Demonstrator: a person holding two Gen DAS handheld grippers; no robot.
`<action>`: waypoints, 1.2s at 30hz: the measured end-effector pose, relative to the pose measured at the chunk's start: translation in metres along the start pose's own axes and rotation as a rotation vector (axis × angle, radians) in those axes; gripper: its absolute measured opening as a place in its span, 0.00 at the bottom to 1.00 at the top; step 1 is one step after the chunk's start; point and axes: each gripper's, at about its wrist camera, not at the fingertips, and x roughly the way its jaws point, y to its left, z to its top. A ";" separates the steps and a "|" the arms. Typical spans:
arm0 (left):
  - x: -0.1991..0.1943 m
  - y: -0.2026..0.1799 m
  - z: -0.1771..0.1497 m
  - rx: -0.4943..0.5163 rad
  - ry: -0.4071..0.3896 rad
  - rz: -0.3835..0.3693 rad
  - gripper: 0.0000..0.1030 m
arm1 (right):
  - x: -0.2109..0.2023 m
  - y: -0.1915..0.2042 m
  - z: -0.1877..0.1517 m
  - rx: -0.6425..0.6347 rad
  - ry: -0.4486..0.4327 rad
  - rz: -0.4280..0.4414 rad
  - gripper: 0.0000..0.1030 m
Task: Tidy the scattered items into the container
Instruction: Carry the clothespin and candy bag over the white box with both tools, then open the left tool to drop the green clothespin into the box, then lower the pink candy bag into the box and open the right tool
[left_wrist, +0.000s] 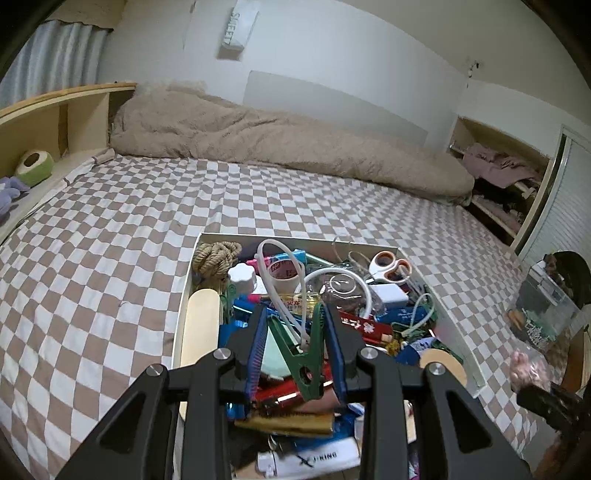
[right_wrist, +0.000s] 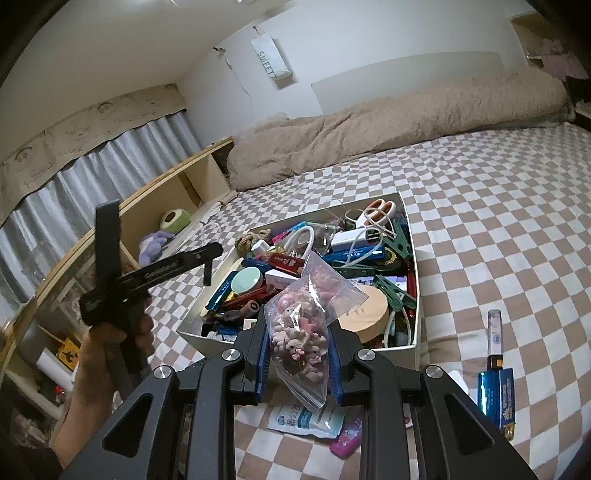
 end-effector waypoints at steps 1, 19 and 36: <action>0.003 0.000 0.000 0.005 0.010 0.010 0.30 | 0.000 -0.001 0.000 0.001 0.002 -0.002 0.26; 0.009 -0.007 -0.025 0.064 0.058 0.100 0.74 | 0.022 -0.010 0.031 -0.009 0.033 -0.020 0.26; -0.019 -0.019 -0.036 0.109 0.030 0.046 0.86 | 0.121 -0.012 0.101 -0.018 0.184 -0.114 0.26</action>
